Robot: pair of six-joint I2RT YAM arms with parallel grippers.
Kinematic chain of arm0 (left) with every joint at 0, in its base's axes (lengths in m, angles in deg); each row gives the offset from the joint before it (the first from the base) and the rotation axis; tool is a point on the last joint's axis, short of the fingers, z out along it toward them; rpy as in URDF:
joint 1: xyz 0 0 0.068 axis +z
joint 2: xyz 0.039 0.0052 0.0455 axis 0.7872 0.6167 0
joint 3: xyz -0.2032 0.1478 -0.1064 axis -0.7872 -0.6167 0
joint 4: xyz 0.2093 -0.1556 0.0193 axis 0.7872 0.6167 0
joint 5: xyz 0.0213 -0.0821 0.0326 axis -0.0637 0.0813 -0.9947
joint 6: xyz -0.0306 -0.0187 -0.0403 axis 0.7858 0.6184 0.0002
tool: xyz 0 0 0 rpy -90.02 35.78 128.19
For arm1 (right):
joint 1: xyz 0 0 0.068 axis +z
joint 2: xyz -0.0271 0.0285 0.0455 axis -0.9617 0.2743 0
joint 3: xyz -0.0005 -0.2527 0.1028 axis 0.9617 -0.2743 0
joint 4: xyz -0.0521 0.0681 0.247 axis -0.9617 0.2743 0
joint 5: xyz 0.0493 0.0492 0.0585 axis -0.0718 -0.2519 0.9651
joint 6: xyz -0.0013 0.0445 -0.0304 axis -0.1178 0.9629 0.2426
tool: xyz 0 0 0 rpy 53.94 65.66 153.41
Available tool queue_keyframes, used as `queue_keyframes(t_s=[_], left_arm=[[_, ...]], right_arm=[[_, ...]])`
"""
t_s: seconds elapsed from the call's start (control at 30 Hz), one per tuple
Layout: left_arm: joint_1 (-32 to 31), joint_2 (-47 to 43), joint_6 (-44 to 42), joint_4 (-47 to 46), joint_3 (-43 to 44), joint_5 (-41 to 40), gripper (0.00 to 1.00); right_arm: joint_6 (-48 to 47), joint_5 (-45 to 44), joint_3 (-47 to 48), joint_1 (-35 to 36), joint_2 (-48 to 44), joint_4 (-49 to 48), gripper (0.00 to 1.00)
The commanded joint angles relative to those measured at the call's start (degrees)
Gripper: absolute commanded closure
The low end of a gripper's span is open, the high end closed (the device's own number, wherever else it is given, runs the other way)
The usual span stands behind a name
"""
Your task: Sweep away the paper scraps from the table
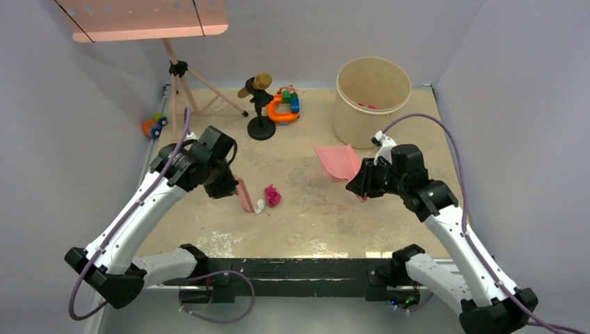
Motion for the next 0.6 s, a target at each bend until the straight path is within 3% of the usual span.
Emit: queue_keyframes(t_s=[0.0, 0.2, 0.43, 0.57], left_arm=[[0.27, 0.87, -0.71, 10.54, -1.15, -5.11, 1.00], [0.25, 2.25, -2.50, 13.82, -4.13, -15.23, 1.00], [0.26, 5.91, -6.67, 6.99, -7.52, -7.75, 1.00], [0.27, 7.28, -7.15, 2.90, -8.22, -3.90, 1.00]], right_arm=[[0.61, -7.00, 0.54, 4.80, 3.20, -2.50, 1.00], [-0.05, -21.13, 5.91, 19.04, 13.96, 1.22, 1.00], [-6.36, -36.11, 11.98, 30.46, 21.13, 7.93, 1.00], [-12.18, -34.59, 12.67, 31.32, 23.05, 8.61, 1.00]])
